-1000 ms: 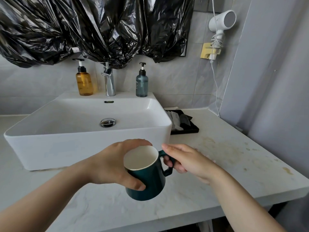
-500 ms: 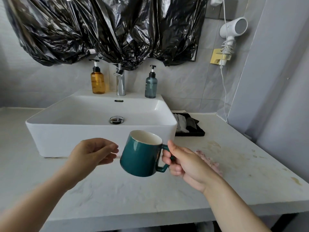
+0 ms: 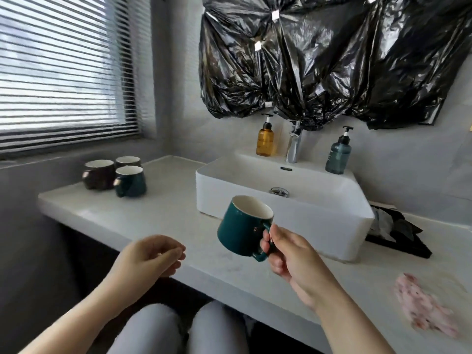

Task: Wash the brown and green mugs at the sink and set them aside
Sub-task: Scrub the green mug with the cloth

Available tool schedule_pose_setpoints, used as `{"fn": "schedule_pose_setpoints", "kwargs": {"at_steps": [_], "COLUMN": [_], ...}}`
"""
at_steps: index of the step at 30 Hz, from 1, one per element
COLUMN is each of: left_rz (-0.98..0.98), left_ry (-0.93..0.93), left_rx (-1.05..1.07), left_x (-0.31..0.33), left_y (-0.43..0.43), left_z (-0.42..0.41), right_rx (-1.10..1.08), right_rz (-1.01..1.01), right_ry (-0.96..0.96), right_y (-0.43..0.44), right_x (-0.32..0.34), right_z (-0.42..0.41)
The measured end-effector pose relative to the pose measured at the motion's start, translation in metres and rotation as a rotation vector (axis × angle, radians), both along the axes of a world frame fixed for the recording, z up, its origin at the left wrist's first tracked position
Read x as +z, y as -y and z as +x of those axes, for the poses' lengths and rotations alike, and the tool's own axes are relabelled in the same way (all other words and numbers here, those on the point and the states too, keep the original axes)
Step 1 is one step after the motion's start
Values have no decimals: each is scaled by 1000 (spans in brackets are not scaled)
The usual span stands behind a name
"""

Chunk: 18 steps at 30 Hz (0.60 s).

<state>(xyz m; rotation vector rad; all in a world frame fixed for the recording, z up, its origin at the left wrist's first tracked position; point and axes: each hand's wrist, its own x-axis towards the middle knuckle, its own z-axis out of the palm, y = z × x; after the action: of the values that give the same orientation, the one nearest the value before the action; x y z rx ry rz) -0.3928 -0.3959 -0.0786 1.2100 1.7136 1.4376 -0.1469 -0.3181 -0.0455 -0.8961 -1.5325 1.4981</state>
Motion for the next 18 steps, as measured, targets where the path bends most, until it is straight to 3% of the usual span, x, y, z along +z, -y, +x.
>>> {"fn": "schedule_pose_setpoints", "kwargs": {"at_steps": [8, 18], "left_rz": [20, -15], "left_ry": [36, 75], "left_rx": [159, 192], "left_x": [-7, -24], "left_y": [66, 67], "left_z": [-51, -109], "right_rx": [82, 60], "right_rz": [60, 87], "right_ry": [-28, 74], "right_y": [23, 15], "right_x": [-9, -17], "right_z": [-69, -137]}}
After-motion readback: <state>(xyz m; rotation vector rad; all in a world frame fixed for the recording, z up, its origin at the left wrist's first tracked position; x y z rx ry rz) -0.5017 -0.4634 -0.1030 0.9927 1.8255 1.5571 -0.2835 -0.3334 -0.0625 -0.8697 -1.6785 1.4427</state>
